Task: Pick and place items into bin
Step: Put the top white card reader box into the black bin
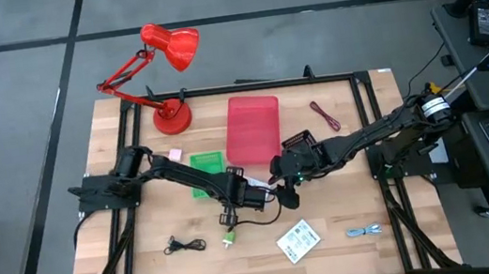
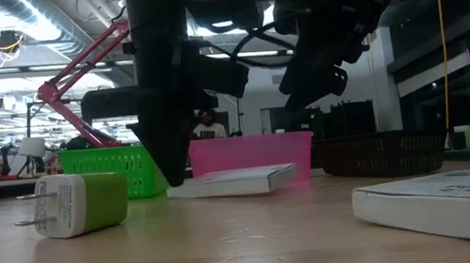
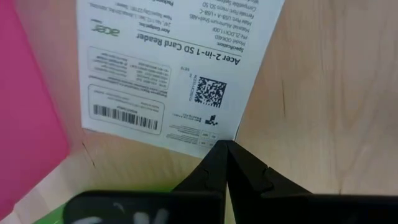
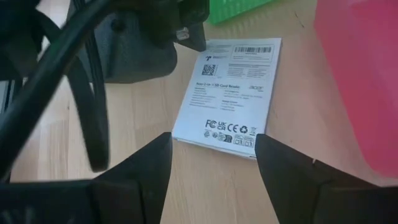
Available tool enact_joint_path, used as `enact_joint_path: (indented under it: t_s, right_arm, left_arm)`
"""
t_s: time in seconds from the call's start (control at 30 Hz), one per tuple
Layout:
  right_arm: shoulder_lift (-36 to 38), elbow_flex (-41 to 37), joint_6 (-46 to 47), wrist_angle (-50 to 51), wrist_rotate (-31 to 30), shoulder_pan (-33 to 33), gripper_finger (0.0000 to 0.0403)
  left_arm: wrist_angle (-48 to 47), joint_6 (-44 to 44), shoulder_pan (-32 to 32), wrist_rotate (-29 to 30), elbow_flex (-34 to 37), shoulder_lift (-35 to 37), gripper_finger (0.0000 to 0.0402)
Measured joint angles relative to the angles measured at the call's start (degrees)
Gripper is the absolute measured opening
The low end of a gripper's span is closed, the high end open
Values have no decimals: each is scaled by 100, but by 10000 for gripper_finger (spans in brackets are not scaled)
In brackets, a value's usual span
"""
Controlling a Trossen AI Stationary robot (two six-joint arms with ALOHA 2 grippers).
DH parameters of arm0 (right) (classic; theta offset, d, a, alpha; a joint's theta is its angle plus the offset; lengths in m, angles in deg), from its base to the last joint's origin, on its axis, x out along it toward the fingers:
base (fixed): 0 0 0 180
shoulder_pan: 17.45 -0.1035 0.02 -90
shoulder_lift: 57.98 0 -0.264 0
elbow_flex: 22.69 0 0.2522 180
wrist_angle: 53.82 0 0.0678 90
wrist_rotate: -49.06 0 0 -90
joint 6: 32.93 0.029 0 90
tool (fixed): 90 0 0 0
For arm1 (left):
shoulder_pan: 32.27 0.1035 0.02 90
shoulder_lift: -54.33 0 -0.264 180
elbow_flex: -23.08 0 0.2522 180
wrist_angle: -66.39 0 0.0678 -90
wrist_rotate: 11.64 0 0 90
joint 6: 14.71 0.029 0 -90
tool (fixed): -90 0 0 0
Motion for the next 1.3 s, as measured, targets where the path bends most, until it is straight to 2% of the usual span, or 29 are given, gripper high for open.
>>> enact_joint_path:
  t_s: [0.3,0.57,0.87,1.3]
  right_arm:
    - [-2,0,41,2,2,0,218]
    - [-7,2,602,93,-84,2,218]
    - [-548,4,1043,-120,-261,10,218]
    - [-745,4,1402,-207,-262,204,218]
  left_arm:
    - [-3,-26,0,28,4,13,3]
    - [40,-26,-2,28,11,13,3]
    - [146,168,0,48,13,13,3]
    - [155,167,0,58,15,13,2]
